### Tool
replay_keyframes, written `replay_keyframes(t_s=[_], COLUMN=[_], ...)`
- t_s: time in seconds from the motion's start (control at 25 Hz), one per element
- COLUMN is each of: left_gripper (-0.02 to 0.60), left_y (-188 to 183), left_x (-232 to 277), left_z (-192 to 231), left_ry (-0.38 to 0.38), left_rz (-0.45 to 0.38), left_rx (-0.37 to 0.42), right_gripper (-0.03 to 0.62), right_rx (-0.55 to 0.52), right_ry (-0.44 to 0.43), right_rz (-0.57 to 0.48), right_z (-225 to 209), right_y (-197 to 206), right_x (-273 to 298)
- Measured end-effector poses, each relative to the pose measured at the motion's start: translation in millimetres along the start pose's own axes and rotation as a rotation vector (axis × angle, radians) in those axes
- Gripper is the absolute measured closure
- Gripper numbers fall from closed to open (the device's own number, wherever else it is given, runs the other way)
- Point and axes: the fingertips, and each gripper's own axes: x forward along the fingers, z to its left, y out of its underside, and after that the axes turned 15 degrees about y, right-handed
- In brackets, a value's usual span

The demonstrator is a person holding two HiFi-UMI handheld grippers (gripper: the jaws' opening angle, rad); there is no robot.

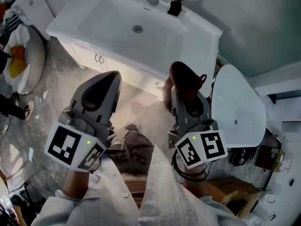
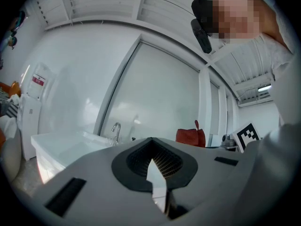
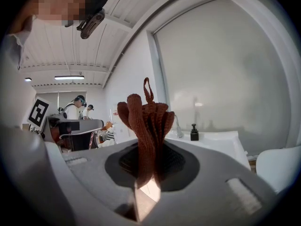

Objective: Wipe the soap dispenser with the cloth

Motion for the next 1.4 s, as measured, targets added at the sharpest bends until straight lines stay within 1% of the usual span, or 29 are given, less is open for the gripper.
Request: replay_keyframes(t_s=[0.28, 0.56, 0.84, 1.08, 1.4], left_gripper=[0.584, 0.584, 0.584, 0.584, 0.584], left_y=[-6, -10, -14, -13, -16], left_x=[53, 95, 125, 142, 162], left_z=[29, 38, 41, 39, 39], left_ry=[-0.022, -0.029, -0.032, -0.032, 0.02], left_rz=[0.005, 0.013, 0.012, 0.041, 0.035], left_rx=[-0.001, 0.014, 0.017, 0.048, 0.043], right_gripper=[0.539, 0.539, 0.539, 0.539, 0.539], right_rx=[0.005, 0.016, 0.026, 0.044, 0.046], right_ry=[-0.024, -0.03, -0.032, -0.013, 0.044], right_rz=[0.001, -0.01, -0.018, -0.021, -0.039], right_z=[-30, -63, -90, -106, -125], right_y=[-15, -26, -31, -29, -35], right_x=[53, 85, 101, 105, 104])
